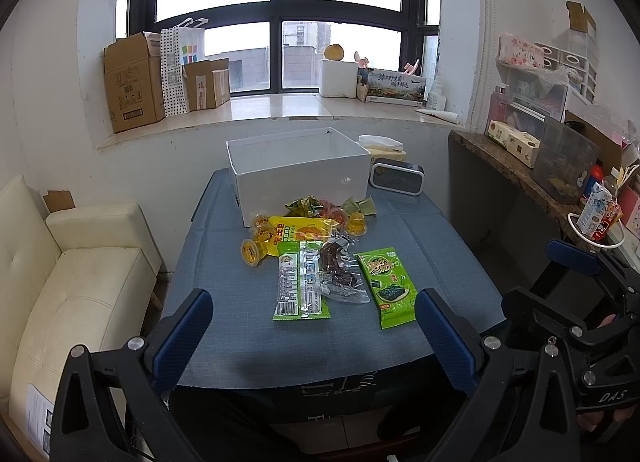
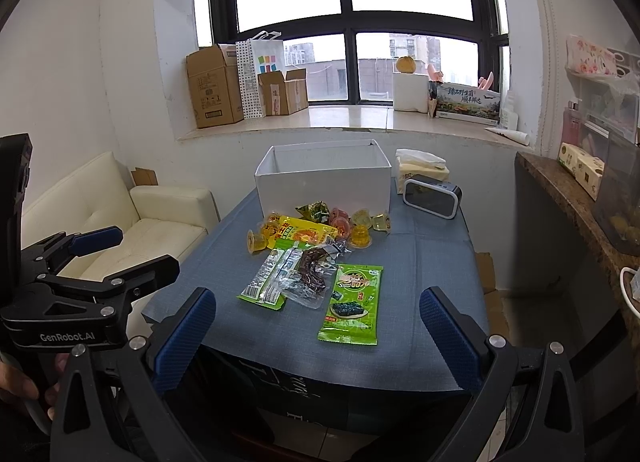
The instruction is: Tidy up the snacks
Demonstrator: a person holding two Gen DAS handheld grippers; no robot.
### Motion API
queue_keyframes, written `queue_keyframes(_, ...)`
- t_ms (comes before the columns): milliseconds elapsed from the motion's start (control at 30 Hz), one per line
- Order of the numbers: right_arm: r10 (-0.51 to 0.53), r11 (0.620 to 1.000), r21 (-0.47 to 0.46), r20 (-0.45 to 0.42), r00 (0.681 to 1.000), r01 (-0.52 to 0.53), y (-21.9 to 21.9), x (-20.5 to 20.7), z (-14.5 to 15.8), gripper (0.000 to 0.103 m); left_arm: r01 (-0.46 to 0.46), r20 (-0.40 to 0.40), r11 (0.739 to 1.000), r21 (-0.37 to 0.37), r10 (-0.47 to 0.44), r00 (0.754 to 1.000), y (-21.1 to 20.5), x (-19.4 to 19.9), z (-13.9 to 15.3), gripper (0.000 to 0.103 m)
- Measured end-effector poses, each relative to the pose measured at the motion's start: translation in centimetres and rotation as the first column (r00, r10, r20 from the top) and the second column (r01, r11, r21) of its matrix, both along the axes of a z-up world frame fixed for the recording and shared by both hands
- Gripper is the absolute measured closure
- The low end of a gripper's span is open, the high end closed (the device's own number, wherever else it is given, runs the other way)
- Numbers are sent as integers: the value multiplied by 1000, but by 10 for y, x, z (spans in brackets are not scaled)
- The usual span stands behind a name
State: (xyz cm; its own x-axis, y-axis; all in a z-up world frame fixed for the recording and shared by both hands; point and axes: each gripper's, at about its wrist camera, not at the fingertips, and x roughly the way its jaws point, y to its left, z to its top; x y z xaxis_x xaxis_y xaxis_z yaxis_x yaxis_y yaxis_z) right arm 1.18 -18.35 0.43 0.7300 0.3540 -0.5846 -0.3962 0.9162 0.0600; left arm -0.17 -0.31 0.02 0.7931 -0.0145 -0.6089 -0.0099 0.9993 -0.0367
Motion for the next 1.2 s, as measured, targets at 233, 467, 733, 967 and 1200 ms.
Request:
queue_keyframes(233, 0, 1000, -1, -1, 1000, 0, 0, 0, 0, 0, -1, -2, 1000, 0, 1, 1000, 0, -1, 0, 0)
queue_keyframes(467, 0, 1000, -2, -3, 1000, 0, 0, -1, 0, 0, -1, -4, 1000, -2, 1, 1000, 1, -1, 0, 0)
queue_keyframes(733, 1, 1000, -2, -4, 1000, -1, 0, -1, -1, 0, -1, -3, 1000, -2, 1, 1000, 1, -1, 0, 0)
queue_keyframes(967, 12, 1000, -20, -17, 1000, -13, 3, 6, -9, 0, -3, -4, 1000, -8, 2, 1000, 5, 0, -1, 0)
queue_keyframes(1200, 5, 994, -105, -97, 995, -15, 16, 66, -58, 0, -11, -37, 1000, -24, 10, 999, 17, 11, -15, 0)
